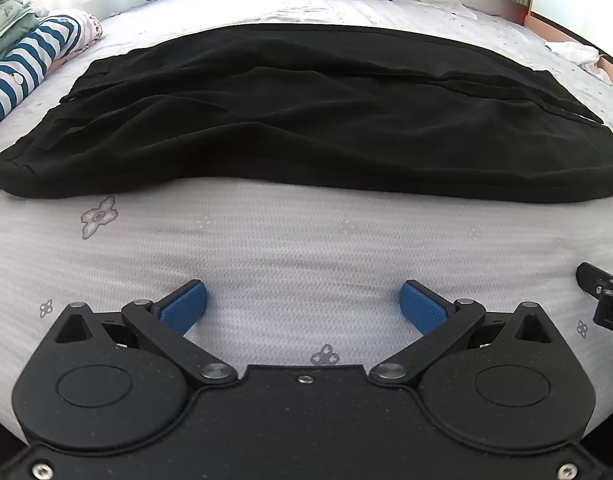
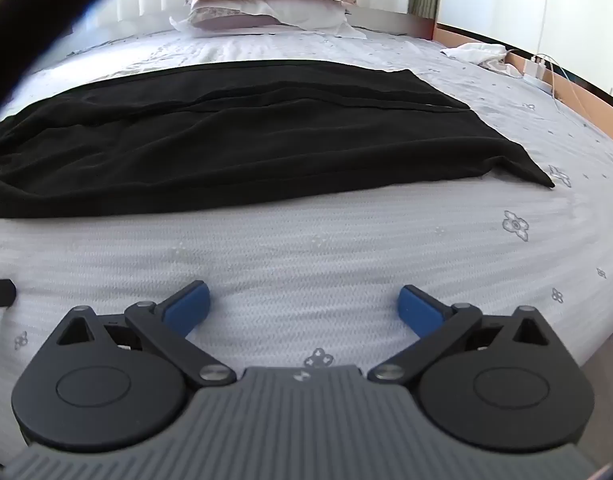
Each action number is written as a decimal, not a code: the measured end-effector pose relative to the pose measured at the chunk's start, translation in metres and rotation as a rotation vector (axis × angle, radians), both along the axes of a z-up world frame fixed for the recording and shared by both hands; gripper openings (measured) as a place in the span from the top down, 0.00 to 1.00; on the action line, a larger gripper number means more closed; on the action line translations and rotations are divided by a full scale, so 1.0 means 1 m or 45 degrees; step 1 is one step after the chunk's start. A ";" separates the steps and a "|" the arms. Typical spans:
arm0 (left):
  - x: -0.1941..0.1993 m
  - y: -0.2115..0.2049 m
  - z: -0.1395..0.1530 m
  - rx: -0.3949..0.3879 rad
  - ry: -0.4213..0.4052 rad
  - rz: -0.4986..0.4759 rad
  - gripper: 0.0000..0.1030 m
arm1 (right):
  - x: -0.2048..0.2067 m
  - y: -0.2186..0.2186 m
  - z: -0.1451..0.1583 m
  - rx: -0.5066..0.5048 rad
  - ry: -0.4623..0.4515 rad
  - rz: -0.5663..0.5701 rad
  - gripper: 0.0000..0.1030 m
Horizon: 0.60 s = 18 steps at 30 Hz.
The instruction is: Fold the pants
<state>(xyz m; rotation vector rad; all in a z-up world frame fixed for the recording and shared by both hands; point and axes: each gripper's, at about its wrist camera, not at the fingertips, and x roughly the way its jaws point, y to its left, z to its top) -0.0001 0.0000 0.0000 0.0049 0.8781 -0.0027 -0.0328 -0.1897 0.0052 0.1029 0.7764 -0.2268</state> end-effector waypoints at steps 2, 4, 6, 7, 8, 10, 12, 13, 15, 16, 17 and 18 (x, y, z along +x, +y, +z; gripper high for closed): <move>0.000 0.000 0.000 0.008 0.013 -0.003 0.00 | 0.001 0.001 0.000 0.039 -0.007 0.039 0.00; 0.001 0.000 0.000 0.008 0.011 -0.005 0.00 | 0.001 0.008 0.005 0.042 -0.015 0.075 0.00; -0.001 -0.001 0.002 0.021 0.003 -0.005 0.00 | 0.004 0.018 0.003 0.028 -0.017 0.103 0.00; -0.002 -0.002 0.004 0.031 -0.002 -0.003 0.00 | -0.002 0.023 0.001 0.014 -0.035 0.110 0.00; -0.002 -0.002 0.005 0.040 -0.006 0.000 0.00 | -0.006 0.018 0.001 0.025 -0.044 0.130 0.00; -0.001 -0.004 0.004 0.046 -0.018 0.009 0.00 | -0.002 0.032 0.000 -0.012 -0.040 0.152 0.00; -0.007 -0.009 0.004 0.042 -0.036 0.024 0.00 | 0.000 0.032 -0.001 -0.004 -0.032 0.176 0.00; -0.008 -0.010 0.004 0.043 -0.043 0.026 0.00 | 0.001 0.033 -0.002 -0.005 -0.029 0.177 0.00; -0.011 -0.010 0.003 0.041 -0.056 0.023 0.00 | 0.002 0.033 -0.003 -0.008 -0.027 0.177 0.00; -0.011 -0.009 0.003 0.039 -0.058 0.022 0.00 | 0.004 0.032 -0.004 -0.002 -0.025 0.177 0.00; -0.011 -0.009 0.003 0.036 -0.060 0.022 0.00 | 0.001 0.034 -0.002 0.002 -0.025 0.176 0.00; -0.012 -0.009 0.003 0.036 -0.061 0.021 0.00 | 0.003 0.034 -0.002 0.007 -0.023 0.176 0.00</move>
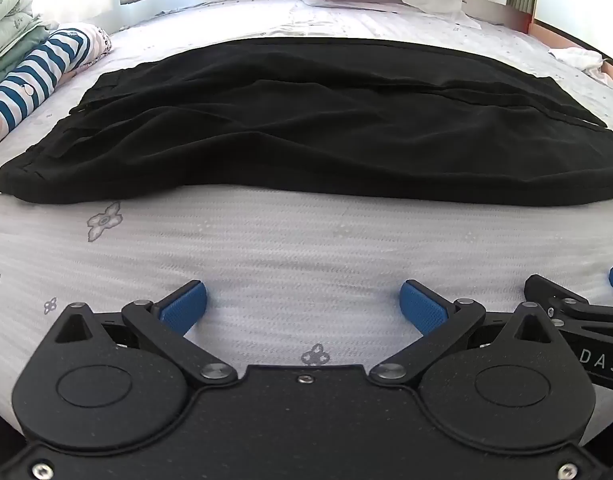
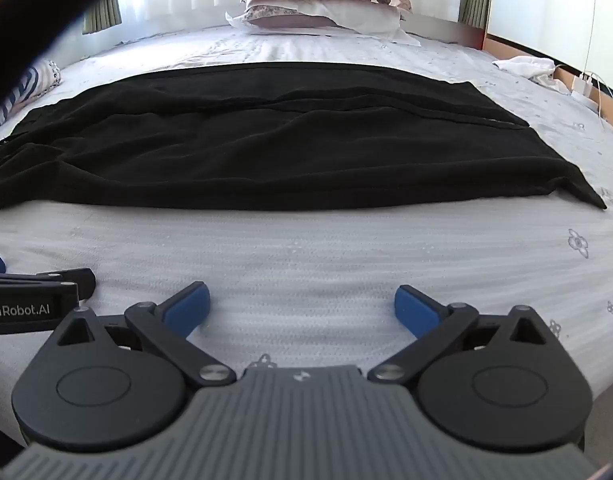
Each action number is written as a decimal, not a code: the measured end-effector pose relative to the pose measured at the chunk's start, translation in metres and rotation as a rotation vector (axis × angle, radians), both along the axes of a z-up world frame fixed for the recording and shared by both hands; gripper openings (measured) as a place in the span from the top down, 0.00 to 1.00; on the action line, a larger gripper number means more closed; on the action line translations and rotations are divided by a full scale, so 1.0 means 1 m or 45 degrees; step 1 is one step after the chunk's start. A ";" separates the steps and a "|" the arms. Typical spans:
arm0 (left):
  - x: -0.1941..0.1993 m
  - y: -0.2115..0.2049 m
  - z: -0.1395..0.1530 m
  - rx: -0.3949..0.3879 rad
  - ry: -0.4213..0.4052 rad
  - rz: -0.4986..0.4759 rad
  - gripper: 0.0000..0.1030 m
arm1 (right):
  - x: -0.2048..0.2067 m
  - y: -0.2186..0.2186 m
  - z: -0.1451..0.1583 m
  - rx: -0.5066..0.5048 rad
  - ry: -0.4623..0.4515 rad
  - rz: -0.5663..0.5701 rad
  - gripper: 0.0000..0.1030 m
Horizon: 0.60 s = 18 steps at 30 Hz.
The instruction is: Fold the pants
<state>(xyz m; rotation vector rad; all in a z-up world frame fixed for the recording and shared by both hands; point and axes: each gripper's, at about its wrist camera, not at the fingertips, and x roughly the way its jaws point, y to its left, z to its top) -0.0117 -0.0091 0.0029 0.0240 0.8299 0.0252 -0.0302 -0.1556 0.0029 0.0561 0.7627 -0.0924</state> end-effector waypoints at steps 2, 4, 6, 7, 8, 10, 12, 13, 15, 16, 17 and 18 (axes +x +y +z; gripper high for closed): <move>0.000 0.001 0.000 0.001 -0.002 -0.006 0.00 | 0.000 0.002 0.000 0.000 0.001 0.003 0.00; 0.000 0.001 0.000 0.000 -0.001 -0.010 0.00 | 0.001 0.002 0.001 0.000 0.003 0.003 0.00; 0.000 0.001 0.000 -0.001 -0.001 -0.013 0.00 | 0.003 0.003 0.000 -0.003 0.002 0.001 0.00; 0.000 0.001 -0.001 0.000 -0.001 -0.015 0.00 | 0.004 0.004 0.000 -0.001 0.002 -0.002 0.00; 0.000 0.001 -0.001 0.001 -0.002 -0.017 0.00 | 0.004 0.004 0.000 0.002 0.002 -0.003 0.00; 0.000 0.002 -0.001 -0.002 -0.003 -0.020 0.00 | 0.005 0.005 -0.001 0.002 0.002 -0.001 0.00; 0.000 0.003 -0.001 -0.006 -0.002 -0.023 0.00 | 0.005 0.006 -0.001 0.000 0.001 0.000 0.00; 0.000 0.003 -0.001 -0.006 -0.002 -0.023 0.00 | 0.006 0.006 -0.001 0.000 0.001 0.000 0.00; 0.001 0.003 -0.001 -0.007 0.001 -0.024 0.00 | 0.006 0.006 -0.001 0.000 0.002 0.000 0.00; 0.001 0.003 -0.002 -0.007 0.002 -0.024 0.00 | 0.006 0.006 -0.001 0.000 0.002 -0.001 0.00; 0.001 0.003 -0.002 -0.007 0.002 -0.024 0.00 | 0.006 0.006 -0.001 0.001 0.002 -0.001 0.00; 0.001 0.003 -0.002 -0.006 0.002 -0.025 0.00 | 0.006 0.006 -0.001 0.001 0.002 -0.001 0.00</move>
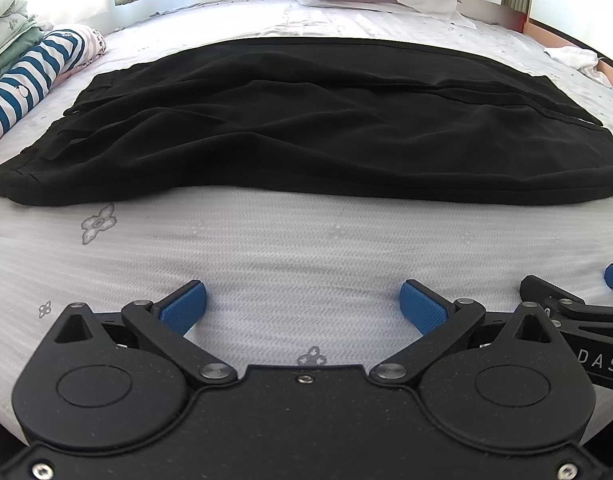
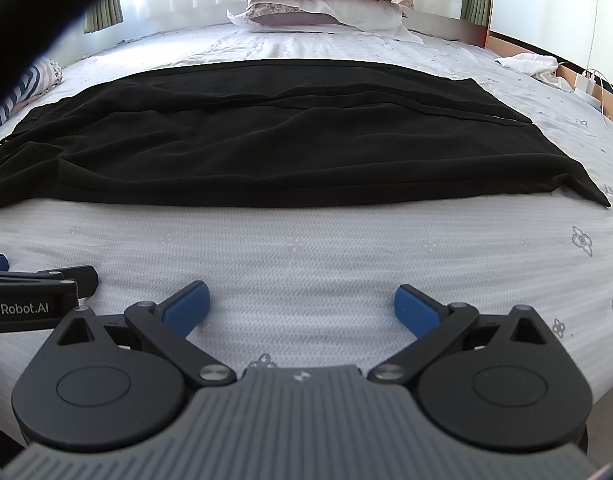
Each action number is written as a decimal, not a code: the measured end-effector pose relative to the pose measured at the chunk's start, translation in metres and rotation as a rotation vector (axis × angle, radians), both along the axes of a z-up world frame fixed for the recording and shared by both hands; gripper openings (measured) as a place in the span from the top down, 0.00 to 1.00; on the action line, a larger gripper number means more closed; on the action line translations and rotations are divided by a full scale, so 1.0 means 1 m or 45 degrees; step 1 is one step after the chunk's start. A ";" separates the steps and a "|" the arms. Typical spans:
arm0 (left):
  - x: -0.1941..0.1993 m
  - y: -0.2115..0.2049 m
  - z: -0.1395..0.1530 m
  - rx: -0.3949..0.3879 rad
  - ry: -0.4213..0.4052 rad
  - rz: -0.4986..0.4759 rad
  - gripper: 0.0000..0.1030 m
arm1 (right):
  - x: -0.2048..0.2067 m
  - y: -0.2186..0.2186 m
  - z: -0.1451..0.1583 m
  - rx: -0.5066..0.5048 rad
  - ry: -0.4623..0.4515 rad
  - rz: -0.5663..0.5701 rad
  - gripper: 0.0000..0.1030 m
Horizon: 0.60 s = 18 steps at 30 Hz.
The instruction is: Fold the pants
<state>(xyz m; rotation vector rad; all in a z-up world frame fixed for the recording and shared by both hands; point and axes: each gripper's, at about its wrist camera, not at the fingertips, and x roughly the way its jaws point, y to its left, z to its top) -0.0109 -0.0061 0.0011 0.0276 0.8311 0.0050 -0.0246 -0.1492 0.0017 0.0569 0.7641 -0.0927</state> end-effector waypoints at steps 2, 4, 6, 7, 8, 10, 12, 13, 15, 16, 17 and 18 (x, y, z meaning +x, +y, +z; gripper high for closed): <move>0.001 0.000 0.000 0.000 -0.001 -0.001 0.00 | 0.000 0.000 0.000 0.000 0.000 0.000 0.00; 0.001 0.000 -0.001 0.000 -0.001 -0.001 0.00 | 0.000 0.000 0.000 -0.001 0.000 0.001 0.00; 0.001 0.000 -0.001 0.000 0.000 -0.001 0.00 | 0.000 0.000 0.000 -0.001 0.000 0.001 0.00; 0.001 0.000 -0.001 -0.001 0.001 -0.001 0.00 | 0.000 0.000 0.000 -0.001 0.000 0.001 0.00; 0.001 0.000 -0.001 -0.002 0.002 -0.002 0.00 | 0.000 0.000 0.000 -0.001 0.001 0.001 0.00; 0.001 0.000 -0.001 -0.002 0.002 -0.003 0.00 | 0.000 0.000 0.000 0.000 0.000 0.001 0.00; 0.001 0.000 -0.002 -0.003 0.001 -0.003 0.00 | 0.000 0.000 0.000 0.000 0.001 0.001 0.00; 0.001 0.000 -0.001 -0.002 0.002 -0.003 0.00 | 0.000 0.000 0.000 0.000 0.001 0.001 0.00; 0.002 0.000 -0.001 -0.002 0.001 -0.004 0.00 | 0.000 0.000 0.000 0.000 0.001 0.001 0.00; 0.002 0.000 -0.002 -0.002 0.001 -0.004 0.00 | 0.000 0.000 0.000 0.000 0.001 0.001 0.00; 0.002 0.000 -0.002 -0.003 0.002 -0.004 0.00 | 0.000 0.001 0.000 0.000 0.001 0.001 0.00; 0.002 0.000 -0.002 -0.002 0.002 -0.005 0.00 | 0.000 0.001 0.000 0.000 0.001 0.001 0.00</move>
